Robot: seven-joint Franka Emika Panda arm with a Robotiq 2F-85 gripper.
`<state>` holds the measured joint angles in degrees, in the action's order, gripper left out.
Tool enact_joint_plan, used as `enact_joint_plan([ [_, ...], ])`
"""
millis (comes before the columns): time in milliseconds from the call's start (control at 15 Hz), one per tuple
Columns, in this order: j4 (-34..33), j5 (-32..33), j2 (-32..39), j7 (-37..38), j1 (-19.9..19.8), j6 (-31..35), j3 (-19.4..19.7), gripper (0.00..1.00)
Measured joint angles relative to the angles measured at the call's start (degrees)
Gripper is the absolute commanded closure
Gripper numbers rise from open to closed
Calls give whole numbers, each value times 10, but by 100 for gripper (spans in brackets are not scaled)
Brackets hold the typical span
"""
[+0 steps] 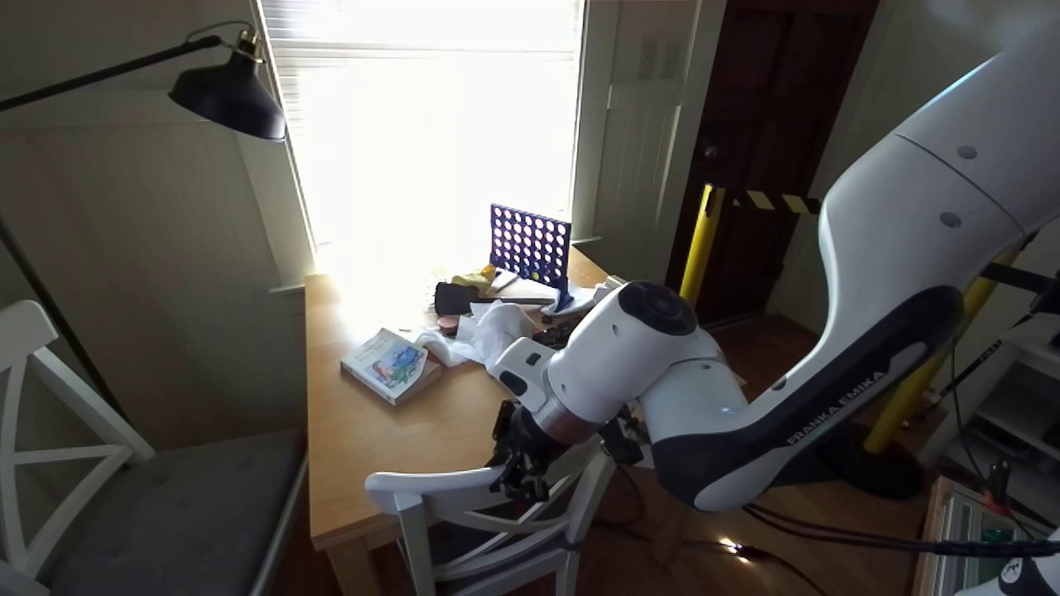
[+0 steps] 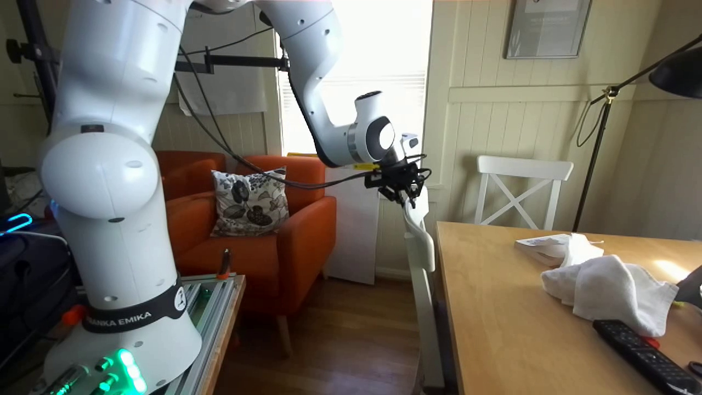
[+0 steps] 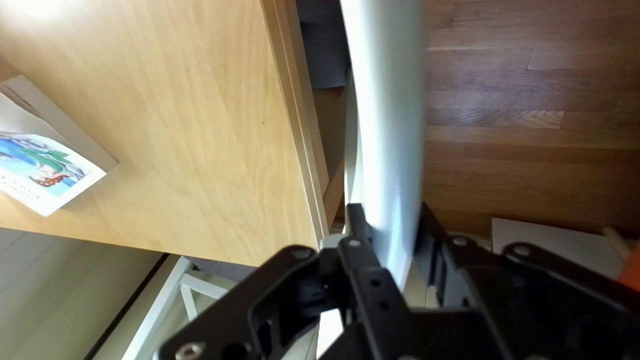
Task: Push the chair on the right underneath the table.
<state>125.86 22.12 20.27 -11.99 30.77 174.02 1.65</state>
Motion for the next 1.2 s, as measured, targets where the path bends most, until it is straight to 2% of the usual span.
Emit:
enact_joint_plan([
  [67, -1, 0, 1, -6, -4, 0, -2, 93],
  [133, -1, -1, 1, -13, -10, 0, -5, 49],
  [200, -1, -1, 1, -19, -23, 0, -17, 46],
  [400, -3, -13, 1, -52, -89, -1, -77, 27],
  [600, -4, -99, -9, -158, -194, -16, -198, 5],
  [733, -9, -168, -27, -234, -255, -35, -284, 0],
  [933, -27, -257, -76, -335, -340, -108, -400, 0],
  [1067, -44, -310, -121, -400, -383, -178, -441, 0],
  [1200, -58, -351, -169, -473, -413, -267, -454, 0],
])
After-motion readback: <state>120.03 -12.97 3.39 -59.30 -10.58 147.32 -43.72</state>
